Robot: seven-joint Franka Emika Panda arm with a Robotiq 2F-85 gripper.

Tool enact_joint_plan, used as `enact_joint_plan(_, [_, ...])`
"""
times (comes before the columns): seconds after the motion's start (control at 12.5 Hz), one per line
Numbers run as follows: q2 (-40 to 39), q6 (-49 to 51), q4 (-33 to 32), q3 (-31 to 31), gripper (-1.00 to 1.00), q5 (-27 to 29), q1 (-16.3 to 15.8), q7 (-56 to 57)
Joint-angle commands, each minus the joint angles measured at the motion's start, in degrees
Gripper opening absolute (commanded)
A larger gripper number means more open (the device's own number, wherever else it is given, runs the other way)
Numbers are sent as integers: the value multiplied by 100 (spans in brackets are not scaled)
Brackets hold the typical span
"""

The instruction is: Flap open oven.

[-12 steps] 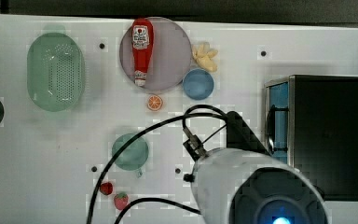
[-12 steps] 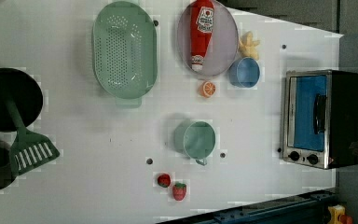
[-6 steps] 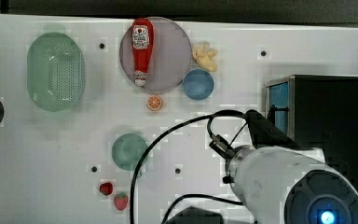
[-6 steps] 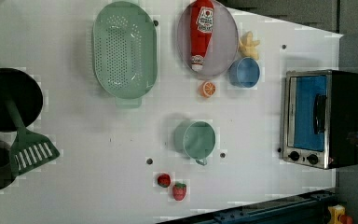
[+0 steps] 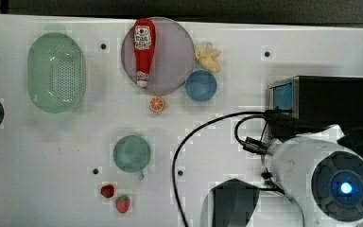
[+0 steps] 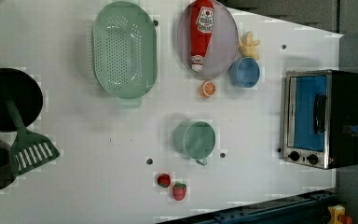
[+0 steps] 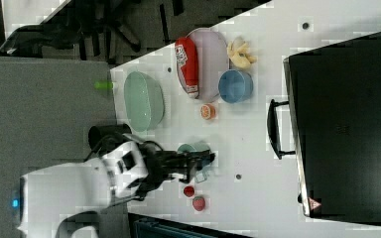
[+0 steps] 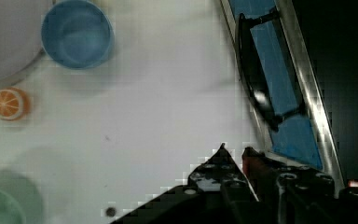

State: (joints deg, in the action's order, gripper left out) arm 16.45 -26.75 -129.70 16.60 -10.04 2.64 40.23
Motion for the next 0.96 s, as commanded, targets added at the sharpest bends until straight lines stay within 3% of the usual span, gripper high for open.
enact_joint_plan(0.08, [-218, -535, -32, 360, -65, 24, 127, 995])
enact_joint_plan(0.64, [-1407, -1969, -50, 750, -65, 27, 175, 2139])
enact_joint_plan(0.96, [-1996, -2248, -54, 768, -65, 71, 184, 2153])
